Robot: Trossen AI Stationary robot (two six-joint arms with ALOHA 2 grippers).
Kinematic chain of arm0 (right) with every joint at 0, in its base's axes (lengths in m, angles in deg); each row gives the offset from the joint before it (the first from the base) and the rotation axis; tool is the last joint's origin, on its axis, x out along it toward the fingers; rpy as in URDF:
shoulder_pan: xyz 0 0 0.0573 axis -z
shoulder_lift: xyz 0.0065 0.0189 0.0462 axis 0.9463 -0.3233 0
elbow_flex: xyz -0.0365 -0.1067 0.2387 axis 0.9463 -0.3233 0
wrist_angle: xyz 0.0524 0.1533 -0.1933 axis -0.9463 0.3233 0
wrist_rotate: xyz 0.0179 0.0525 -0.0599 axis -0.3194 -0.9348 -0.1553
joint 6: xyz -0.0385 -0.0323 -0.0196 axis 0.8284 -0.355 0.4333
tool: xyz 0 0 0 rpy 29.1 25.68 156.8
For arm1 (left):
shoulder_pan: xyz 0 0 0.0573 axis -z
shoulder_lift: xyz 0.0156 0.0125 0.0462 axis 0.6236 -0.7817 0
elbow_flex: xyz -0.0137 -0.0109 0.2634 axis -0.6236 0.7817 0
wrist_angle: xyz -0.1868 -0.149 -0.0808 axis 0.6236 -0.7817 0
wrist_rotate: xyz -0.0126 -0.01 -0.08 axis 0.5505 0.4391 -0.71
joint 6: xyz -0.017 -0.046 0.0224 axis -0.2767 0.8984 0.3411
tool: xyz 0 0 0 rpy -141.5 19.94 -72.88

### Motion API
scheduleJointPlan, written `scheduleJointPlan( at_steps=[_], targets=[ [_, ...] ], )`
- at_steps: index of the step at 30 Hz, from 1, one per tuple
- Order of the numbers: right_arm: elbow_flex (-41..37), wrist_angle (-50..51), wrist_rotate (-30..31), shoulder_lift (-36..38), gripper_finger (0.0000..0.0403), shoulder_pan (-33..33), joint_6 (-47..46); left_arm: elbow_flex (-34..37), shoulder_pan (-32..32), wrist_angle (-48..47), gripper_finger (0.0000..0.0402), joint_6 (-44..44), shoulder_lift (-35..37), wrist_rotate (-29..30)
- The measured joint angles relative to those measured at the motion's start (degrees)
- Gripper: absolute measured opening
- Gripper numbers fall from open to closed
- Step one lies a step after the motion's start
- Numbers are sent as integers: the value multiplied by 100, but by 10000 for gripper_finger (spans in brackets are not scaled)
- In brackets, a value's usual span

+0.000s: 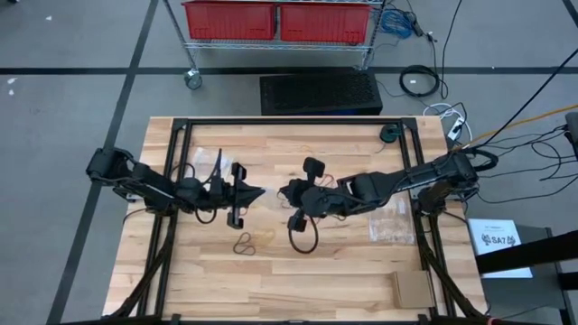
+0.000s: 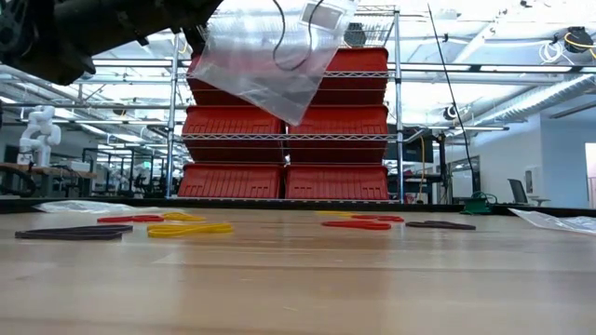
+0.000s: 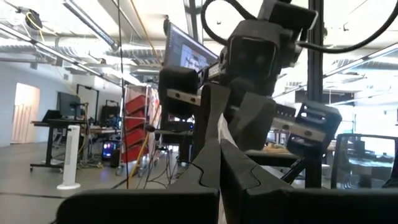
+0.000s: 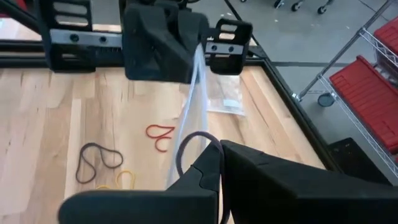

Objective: Sort rubber bands
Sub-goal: Put the bottom right purple rubber band into the zip bag

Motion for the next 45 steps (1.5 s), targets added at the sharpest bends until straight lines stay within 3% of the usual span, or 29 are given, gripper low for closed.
scheduleJointPlan(
  at_steps=[12, 36, 45],
  targets=[
    [0, -61, 313, 4, 0, -127, 8, 0, -2, -95, 0, -1, 0, 14],
    [0, 83, 273, -134, 0, -149, -31, 0, -55, -185, 0, 1, 0, 87],
    [0, 300, 107, -155, 3, 149, -328, 0, -55, -183, 0, 19, 0, 87]
  ],
)
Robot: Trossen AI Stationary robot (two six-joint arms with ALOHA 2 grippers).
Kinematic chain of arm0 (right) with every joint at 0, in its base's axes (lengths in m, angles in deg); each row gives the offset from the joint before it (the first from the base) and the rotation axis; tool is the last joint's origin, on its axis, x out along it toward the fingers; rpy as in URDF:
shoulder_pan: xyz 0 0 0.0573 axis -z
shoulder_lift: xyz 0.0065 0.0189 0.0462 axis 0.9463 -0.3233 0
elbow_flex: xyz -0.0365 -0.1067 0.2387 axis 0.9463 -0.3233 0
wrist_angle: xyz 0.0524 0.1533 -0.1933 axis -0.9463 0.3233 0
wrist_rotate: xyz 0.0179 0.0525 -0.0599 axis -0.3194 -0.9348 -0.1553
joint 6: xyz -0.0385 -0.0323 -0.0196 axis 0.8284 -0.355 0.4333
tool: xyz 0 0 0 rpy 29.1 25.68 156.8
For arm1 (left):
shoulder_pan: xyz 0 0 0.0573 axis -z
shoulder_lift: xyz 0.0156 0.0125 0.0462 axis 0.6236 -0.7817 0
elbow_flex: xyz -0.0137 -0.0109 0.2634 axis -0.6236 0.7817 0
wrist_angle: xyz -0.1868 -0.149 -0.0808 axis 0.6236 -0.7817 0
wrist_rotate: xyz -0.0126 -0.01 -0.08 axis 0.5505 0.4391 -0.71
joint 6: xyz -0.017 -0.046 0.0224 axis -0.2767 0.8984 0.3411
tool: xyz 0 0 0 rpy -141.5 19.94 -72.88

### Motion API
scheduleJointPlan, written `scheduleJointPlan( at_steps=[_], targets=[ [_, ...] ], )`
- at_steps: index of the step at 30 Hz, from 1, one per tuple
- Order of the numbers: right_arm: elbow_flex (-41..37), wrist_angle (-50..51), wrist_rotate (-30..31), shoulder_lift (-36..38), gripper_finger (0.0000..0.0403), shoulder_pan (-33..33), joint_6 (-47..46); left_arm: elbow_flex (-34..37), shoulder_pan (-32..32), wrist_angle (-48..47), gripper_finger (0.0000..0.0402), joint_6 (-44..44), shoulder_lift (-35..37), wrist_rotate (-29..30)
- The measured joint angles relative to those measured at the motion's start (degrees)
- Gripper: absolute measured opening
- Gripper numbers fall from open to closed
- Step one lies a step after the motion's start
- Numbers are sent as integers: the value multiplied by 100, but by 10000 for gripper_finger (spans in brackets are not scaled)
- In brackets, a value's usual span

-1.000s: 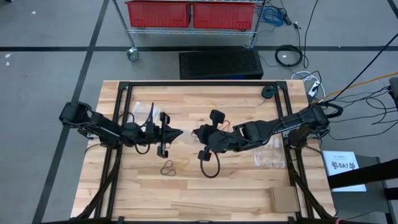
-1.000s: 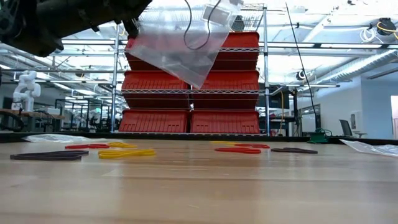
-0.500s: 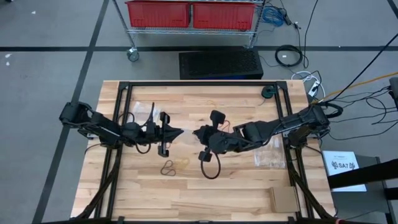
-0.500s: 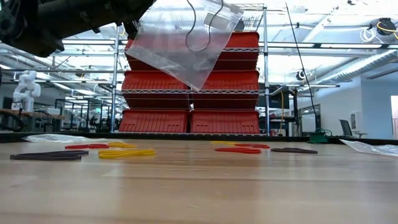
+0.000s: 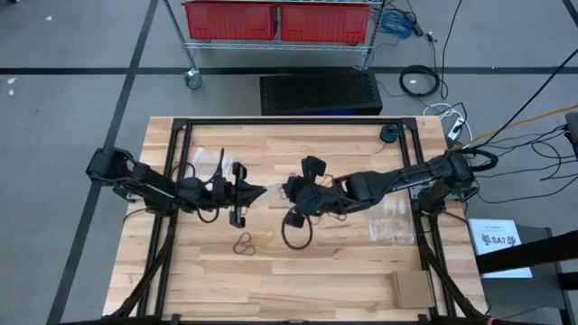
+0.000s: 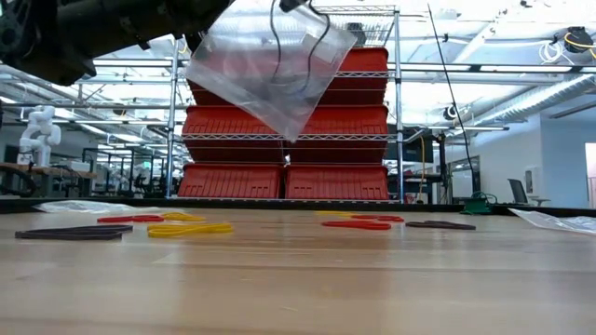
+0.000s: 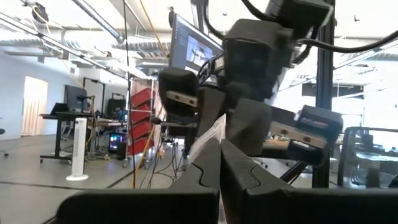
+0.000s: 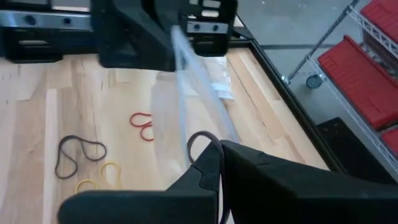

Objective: Sort rubber bands
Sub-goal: Put the bottom right purple rubber band into the zip bag

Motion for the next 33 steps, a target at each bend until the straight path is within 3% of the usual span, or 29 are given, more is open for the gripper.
scheduleJointPlan(
  at_steps=[9, 18, 27, 33],
  targets=[
    [0, -53, -1881, 64, 69, 520, 14, 0, 0, -15, 0, 2, 0, 0],
    [213, 53, -1913, 170, 104, 633, 445, 0, 0, -77, 0, 20, 0, 0],
    [990, 909, -1882, 186, 82, 487, 897, 0, 0, -91, 0, 26, 0, -2],
    [1014, 1865, -1571, 124, 72, -39, 795, 0, 0, -90, 0, 26, 0, -2]
  ],
)
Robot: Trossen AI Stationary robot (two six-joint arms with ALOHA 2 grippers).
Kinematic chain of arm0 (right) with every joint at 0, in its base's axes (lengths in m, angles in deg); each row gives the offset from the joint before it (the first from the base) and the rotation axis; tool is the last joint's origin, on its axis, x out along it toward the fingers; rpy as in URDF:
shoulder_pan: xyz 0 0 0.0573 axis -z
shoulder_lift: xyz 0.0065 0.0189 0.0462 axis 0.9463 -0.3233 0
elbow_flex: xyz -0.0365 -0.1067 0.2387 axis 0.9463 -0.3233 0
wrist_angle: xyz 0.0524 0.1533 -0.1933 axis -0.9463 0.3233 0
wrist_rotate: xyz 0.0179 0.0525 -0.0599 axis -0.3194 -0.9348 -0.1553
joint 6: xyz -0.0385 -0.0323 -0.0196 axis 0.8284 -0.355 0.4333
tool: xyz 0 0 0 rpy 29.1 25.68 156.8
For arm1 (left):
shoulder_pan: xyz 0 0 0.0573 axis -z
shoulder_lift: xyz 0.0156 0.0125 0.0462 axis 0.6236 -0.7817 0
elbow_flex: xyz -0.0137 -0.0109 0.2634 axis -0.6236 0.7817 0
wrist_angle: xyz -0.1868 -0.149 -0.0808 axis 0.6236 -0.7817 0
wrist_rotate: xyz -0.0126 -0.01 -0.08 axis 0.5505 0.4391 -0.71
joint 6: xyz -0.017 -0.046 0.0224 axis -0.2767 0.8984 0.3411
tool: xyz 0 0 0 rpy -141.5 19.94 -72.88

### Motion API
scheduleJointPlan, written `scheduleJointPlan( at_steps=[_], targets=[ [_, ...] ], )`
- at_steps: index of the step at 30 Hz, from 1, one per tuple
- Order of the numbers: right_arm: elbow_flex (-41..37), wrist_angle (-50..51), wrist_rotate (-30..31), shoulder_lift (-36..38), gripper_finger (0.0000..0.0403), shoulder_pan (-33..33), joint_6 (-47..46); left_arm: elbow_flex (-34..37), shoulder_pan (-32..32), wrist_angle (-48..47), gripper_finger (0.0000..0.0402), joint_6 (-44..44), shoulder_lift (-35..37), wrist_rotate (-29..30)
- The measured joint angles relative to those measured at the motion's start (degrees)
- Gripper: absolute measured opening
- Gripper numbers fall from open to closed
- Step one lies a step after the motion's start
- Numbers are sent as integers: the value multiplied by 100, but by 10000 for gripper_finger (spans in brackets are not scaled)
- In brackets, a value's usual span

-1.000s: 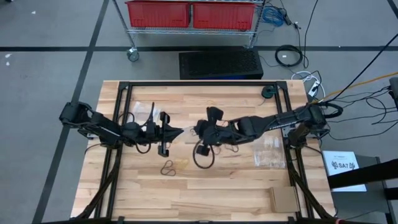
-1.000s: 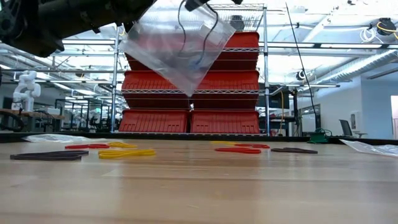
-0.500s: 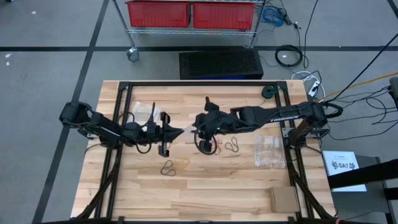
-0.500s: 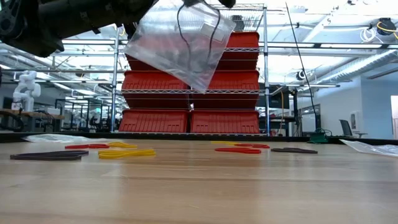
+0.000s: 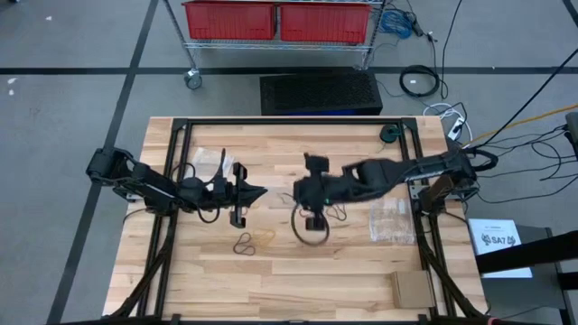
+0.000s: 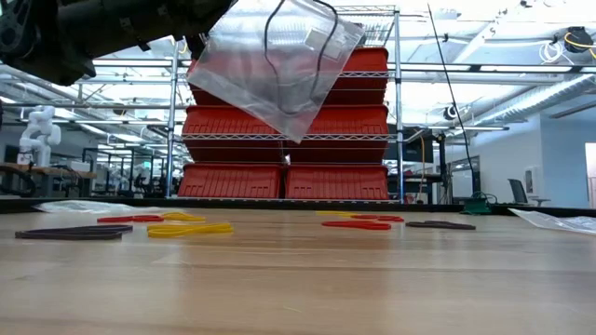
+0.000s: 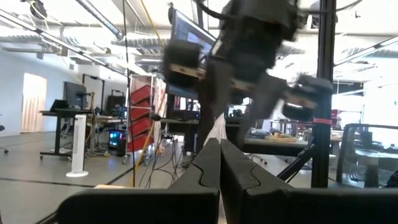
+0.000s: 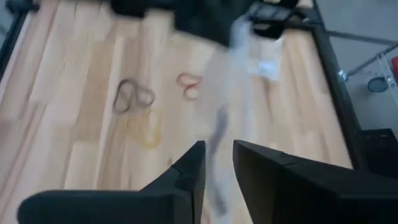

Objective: Sort rubber bands
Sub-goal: Put the bottom right purple rubber band into the zip bag

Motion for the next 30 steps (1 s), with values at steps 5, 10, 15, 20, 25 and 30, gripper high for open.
scheduleJointPlan(
  at_steps=[5, 10, 15, 20, 25, 30],
  targets=[
    [-7, -6, 559, -191, 46, -574, 11, 0, 0, 4, 0, 2, -2, 0],
    [-10, 131, 1077, -631, 6, -698, -22, 0, 2, 9, 0, 9, -2, 0],
    [-20, 171, 1586, -893, 3, -642, 33, 0, 7, 7, 0, 7, -2, 0],
    [74, 132, 1609, -753, 1, -666, -177, 0, 7, -51, 0, -13, -2, 0],
    [553, 561, 1968, -565, 1, -820, -504, 0, 7, -50, 0, -35, -2, -2],
    [730, 786, 1982, -592, 0, -648, -489, 0, 7, -48, 0, -33, -2, 0]
  ],
)
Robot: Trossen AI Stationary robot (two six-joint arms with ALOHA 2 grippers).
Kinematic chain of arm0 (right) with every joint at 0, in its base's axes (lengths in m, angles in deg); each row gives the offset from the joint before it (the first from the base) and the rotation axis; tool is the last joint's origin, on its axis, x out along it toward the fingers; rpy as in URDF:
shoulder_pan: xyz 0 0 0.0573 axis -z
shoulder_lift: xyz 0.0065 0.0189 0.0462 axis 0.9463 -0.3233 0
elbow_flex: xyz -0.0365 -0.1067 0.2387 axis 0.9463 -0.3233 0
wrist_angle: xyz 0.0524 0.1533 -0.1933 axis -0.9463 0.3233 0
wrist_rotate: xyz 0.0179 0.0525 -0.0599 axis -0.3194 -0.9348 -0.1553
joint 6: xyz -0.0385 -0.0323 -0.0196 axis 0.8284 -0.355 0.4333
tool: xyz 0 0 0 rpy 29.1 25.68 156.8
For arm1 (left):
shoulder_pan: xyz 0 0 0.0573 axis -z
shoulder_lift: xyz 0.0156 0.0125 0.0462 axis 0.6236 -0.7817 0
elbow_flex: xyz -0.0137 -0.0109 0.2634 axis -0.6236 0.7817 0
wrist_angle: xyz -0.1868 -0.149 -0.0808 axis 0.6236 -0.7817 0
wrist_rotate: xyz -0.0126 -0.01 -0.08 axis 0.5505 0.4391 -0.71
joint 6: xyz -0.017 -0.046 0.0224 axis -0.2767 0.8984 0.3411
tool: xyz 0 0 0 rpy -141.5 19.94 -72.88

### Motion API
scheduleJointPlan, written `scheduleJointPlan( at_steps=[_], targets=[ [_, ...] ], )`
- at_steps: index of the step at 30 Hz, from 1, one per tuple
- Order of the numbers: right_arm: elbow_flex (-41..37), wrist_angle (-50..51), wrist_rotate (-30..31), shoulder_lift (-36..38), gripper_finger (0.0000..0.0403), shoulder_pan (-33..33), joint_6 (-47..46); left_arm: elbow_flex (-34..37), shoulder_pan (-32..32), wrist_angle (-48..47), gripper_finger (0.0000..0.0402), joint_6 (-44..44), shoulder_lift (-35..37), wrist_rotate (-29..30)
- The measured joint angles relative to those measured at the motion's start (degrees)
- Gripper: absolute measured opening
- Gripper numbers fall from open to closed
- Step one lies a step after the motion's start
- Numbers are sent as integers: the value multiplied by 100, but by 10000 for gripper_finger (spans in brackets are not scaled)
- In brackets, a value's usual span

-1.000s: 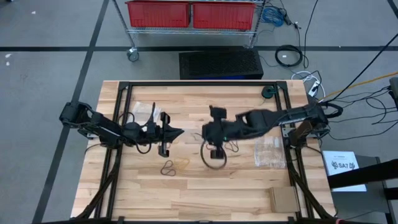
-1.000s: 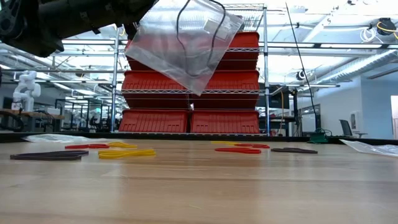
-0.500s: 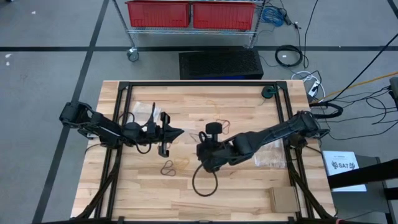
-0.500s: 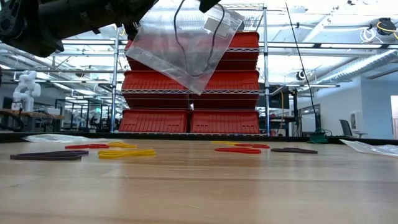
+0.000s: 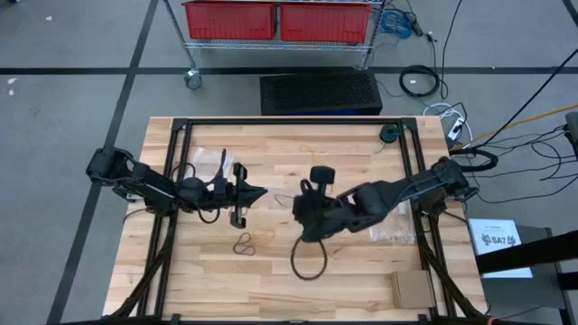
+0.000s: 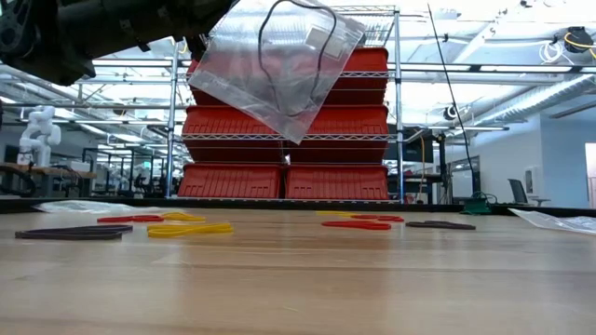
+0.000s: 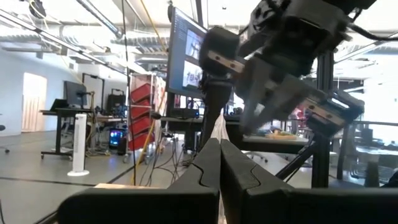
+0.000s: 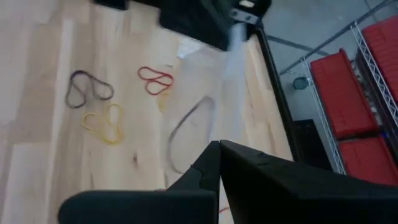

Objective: Sort rubber bands
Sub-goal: Put the bottom right purple rubber band into the zip bag

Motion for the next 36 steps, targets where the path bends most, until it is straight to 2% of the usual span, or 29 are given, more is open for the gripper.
scheduleJointPlan(
  at_steps=[6, 11, 13, 23, 31, 36],
  targets=[
    [-56, -67, -373, -50, 0, 451, 158, 0, 0, 3, 0, 2, 0, -1],
    [-194, -576, -1178, -76, 0, 687, 359, 0, 0, -4, 0, 0, 0, 0],
    [-209, -573, -1284, -98, 0, 713, 375, 0, 0, -18, 0, -2, 0, 0],
    [-66, -567, -953, -11, 0, 298, 205, 0, -2, -116, 0, -11, 0, 43],
    [-66, -335, -695, -24, 0, 511, 143, 0, -2, -114, 0, 0, 0, 61],
    [-66, -416, -999, -27, 0, 648, 141, -2, -2, -114, 0, -5, 0, 61]
  ],
)
